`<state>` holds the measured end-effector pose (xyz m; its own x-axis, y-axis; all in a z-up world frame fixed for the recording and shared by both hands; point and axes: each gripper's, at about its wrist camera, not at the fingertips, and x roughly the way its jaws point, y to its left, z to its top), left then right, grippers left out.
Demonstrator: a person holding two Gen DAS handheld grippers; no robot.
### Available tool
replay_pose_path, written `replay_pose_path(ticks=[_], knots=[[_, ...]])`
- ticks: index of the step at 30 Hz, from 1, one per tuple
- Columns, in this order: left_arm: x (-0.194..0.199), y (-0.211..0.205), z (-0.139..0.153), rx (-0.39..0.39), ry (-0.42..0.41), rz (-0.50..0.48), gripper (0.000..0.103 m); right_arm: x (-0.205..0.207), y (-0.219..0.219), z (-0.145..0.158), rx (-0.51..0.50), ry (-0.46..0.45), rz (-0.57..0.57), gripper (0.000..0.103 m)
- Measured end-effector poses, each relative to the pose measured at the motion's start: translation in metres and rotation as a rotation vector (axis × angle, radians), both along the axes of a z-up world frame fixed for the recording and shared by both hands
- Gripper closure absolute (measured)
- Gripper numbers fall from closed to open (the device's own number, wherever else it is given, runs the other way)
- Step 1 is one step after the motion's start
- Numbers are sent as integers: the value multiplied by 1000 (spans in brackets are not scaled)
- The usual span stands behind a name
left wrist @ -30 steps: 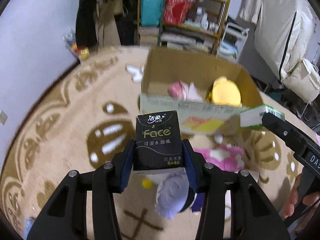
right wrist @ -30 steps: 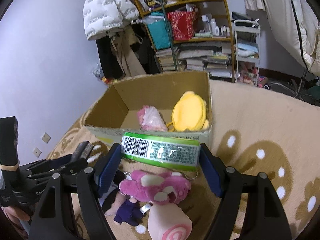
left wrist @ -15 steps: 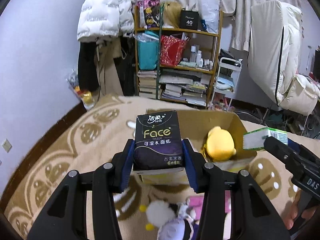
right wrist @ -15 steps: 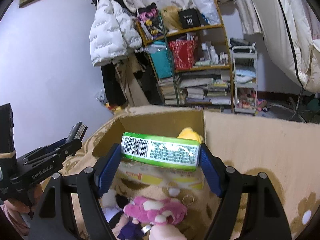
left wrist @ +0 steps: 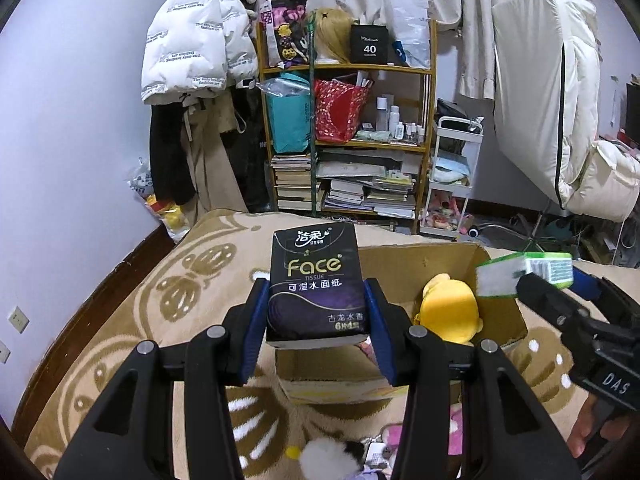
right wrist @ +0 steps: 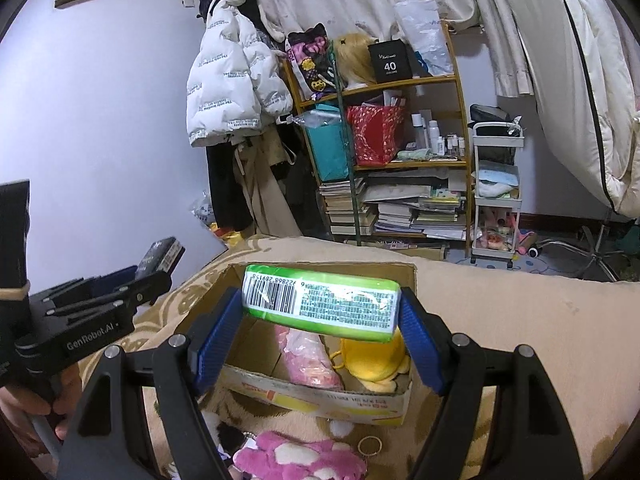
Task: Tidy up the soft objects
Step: 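Carry both packs over the box and release them inside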
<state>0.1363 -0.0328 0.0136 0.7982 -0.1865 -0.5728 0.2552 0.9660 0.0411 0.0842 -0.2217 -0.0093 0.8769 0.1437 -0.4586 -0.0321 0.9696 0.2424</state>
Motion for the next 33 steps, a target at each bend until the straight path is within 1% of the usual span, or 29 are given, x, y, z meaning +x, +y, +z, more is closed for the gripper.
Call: replay_pose_path(ticks=[7, 11, 14, 16, 20, 25, 30, 33], knots=[[2, -6, -9, 37, -1, -6, 58, 15, 2, -7, -9, 17, 4, 22], [1, -9, -12, 39, 7, -31, 58, 19, 4, -12, -40, 31, 7, 22], [4, -12, -16, 30, 25, -48, 58, 22, 7, -16, -54, 39, 15, 22], [5, -13, -20, 37, 34, -53, 58, 25, 7, -19, -61, 45, 21, 22], [11, -16, -33, 47, 80, -63, 58, 31, 8, -26, -64, 70, 31, 22], [16, -19, -47, 47, 120, -64, 58, 37, 9, -37, -60, 112, 49, 22], [21, -18, -53, 48, 146, -52, 58, 41, 8, -45, -58, 150, 60, 22], [22, -13, -53, 48, 148, -30, 52, 43, 7, -49, -49, 168, 60, 21]])
